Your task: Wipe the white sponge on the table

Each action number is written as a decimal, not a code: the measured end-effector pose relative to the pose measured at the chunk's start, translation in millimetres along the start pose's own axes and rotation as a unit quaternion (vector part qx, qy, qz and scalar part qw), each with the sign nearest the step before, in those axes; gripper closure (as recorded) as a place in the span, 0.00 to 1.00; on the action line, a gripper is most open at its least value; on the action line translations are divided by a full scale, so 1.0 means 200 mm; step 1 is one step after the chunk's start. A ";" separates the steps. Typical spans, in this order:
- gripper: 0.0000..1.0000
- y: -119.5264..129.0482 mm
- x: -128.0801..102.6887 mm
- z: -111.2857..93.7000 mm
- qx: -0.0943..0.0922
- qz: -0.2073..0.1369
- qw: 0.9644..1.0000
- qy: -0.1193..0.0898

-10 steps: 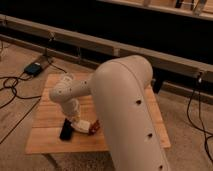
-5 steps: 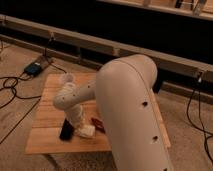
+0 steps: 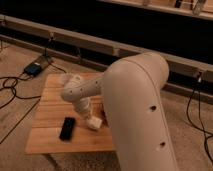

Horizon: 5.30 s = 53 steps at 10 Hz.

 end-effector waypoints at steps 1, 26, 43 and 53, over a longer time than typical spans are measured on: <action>1.00 -0.01 -0.02 -0.02 0.001 -0.001 1.000 -0.006; 1.00 0.11 0.37 -0.01 -0.040 -0.063 0.997 0.028; 1.00 0.48 0.08 0.07 -0.076 -0.121 0.989 0.023; 1.00 0.09 0.33 0.14 -0.034 -0.088 0.993 0.075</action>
